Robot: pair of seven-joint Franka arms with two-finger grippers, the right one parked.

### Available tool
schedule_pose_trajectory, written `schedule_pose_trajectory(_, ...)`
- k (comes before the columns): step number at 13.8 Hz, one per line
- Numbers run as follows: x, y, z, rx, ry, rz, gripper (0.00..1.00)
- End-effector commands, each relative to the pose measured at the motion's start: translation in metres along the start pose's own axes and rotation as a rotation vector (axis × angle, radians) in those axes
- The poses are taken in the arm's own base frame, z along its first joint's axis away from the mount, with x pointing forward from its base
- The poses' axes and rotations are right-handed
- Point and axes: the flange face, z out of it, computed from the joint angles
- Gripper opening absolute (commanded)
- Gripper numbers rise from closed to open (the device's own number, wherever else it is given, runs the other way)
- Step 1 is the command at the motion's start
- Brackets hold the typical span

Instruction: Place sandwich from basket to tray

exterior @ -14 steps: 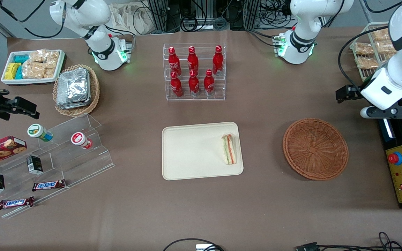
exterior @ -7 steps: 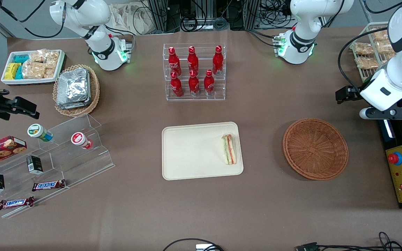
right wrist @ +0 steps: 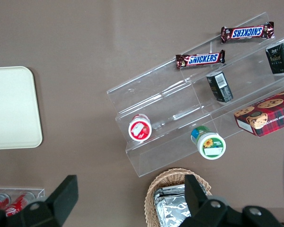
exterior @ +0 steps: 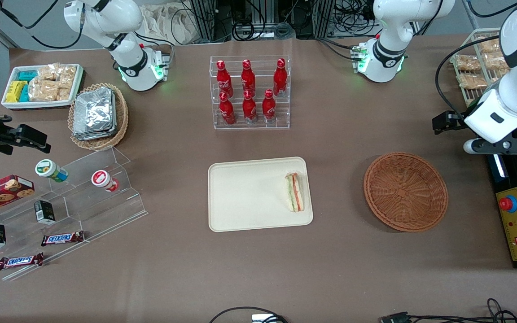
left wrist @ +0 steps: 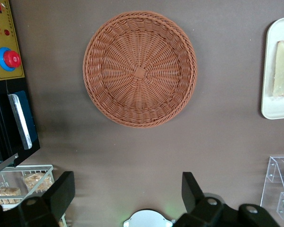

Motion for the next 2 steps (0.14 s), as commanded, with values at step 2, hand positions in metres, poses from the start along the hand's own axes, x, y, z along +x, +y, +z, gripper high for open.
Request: schedule_pose_trajectory(2, -0.0027, -0.0017, -0.0028, -0.007, 0.016, -0.002, 1.00)
